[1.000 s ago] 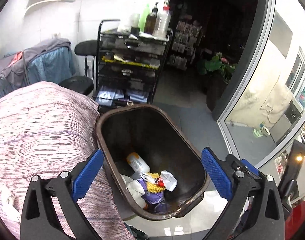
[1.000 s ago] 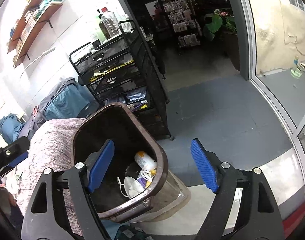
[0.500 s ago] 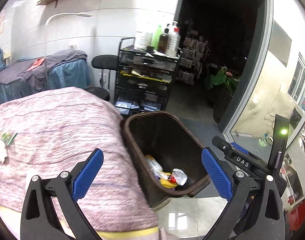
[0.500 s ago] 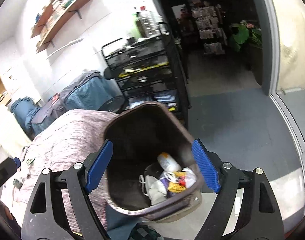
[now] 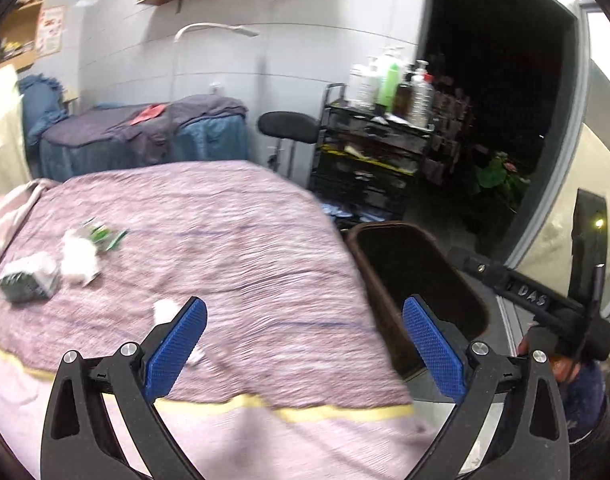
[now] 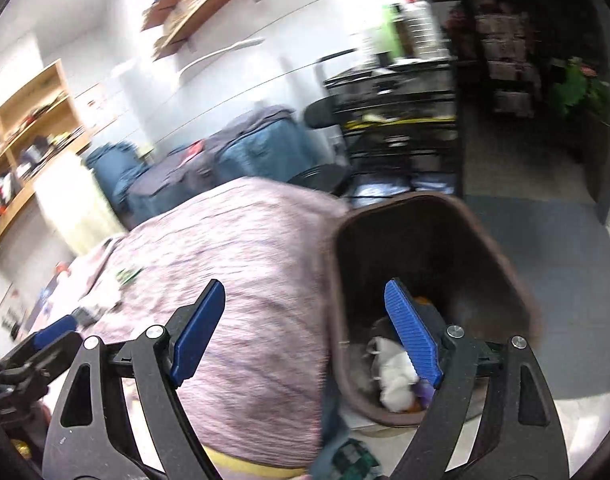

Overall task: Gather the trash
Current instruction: 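Return both tools over the bed toward the juice carton and crumpled tissue, then grasp the crumpled white tissue with the right tool while the left tool grasps the green juice carton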

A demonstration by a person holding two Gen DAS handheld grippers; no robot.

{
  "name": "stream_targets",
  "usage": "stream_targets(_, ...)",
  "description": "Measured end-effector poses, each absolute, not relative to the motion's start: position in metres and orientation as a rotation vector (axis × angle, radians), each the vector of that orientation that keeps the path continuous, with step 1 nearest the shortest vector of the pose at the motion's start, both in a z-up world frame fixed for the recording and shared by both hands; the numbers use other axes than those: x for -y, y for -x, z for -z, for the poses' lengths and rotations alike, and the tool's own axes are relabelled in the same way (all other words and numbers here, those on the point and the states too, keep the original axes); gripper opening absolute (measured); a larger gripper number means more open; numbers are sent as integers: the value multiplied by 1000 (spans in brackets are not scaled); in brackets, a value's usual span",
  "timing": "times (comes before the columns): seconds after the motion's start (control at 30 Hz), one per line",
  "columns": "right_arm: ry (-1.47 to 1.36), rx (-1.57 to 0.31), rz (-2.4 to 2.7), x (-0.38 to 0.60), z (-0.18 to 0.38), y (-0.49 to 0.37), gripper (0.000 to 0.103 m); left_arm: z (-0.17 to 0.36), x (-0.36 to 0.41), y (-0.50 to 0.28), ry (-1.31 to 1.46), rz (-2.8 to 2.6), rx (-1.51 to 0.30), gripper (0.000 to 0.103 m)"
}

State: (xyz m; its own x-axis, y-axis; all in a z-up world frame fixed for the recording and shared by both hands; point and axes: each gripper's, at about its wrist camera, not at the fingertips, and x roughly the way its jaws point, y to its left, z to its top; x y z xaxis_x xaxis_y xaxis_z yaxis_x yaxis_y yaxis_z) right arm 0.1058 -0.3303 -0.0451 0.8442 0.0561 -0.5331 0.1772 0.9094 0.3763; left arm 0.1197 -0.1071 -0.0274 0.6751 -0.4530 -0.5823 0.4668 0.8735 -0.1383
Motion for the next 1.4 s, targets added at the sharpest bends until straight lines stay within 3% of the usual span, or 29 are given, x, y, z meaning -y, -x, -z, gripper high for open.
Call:
stream_targets(0.4, -305, -667, -239, 220, 31, -169, 82, 55, -22, -142, 37, 266, -720, 97)
stream_targets(0.77, -259, -801, -495, 117, 42, -228, 82, 71, -129, -201, -121, 165, -777, 97)
stream_targets(1.07, -211, -889, -624, 41, 49, -280, 81, 68, -147, -261, -415, 257, -808, 97)
stream_targets(1.4, -170, -985, -626, -7, 72, -344, 66, 101, -125, -305, -714, 431, -930, 97)
